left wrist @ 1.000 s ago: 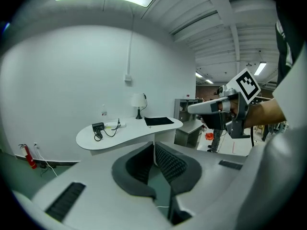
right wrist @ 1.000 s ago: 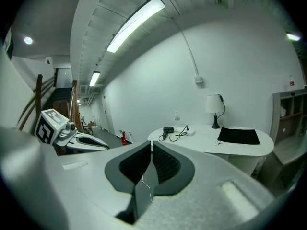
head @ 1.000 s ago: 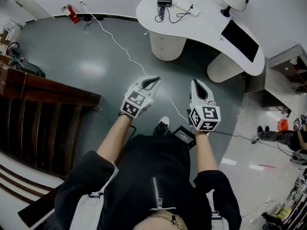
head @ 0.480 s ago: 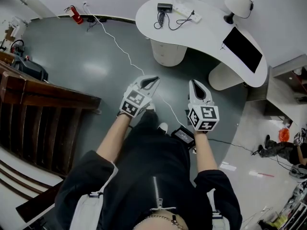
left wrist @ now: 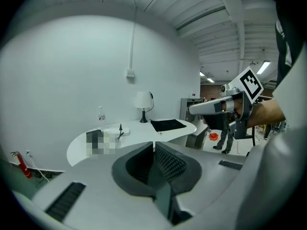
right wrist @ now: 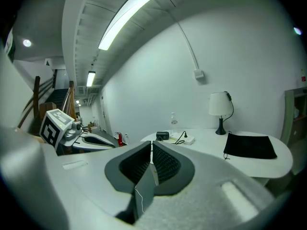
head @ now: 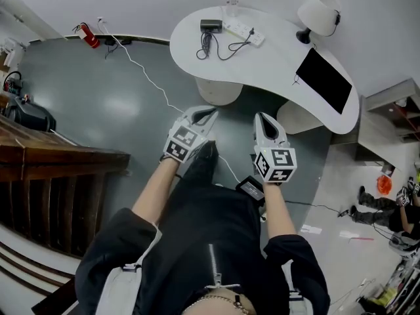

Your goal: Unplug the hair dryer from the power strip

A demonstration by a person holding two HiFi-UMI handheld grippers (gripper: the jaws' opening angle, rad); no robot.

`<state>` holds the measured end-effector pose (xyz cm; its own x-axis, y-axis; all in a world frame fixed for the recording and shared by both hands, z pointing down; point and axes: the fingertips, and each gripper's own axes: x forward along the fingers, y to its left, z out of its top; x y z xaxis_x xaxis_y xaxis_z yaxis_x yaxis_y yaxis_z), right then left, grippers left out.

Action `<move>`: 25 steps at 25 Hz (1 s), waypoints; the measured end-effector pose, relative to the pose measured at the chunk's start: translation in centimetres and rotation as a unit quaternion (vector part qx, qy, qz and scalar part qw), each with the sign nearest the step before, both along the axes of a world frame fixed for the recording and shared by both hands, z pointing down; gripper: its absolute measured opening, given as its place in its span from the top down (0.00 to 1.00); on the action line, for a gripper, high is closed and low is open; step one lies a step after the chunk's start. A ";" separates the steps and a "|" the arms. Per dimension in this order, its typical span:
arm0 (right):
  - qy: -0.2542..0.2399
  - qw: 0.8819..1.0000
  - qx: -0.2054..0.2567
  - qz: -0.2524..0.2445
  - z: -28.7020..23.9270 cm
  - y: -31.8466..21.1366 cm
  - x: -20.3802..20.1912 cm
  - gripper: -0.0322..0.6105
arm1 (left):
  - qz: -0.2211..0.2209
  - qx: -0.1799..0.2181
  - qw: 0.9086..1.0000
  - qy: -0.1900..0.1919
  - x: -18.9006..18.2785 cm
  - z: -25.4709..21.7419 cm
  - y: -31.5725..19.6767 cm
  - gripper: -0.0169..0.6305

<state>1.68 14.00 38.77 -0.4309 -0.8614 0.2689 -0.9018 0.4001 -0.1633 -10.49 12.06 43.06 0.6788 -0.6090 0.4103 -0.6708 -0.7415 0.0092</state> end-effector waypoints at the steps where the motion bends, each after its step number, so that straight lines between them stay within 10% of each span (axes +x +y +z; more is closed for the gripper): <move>1: 0.000 1.000 0.000 0.003 -0.1 -1.3 0.0 0.94 | 0.003 0.000 1.000 0.001 0.2 0.0 -1.3 0.94; 25: 0.016 0.997 -0.028 0.072 0.8 -27.5 0.5 0.94 | 0.090 -0.016 0.996 -0.016 0.8 1.9 -28.8 0.94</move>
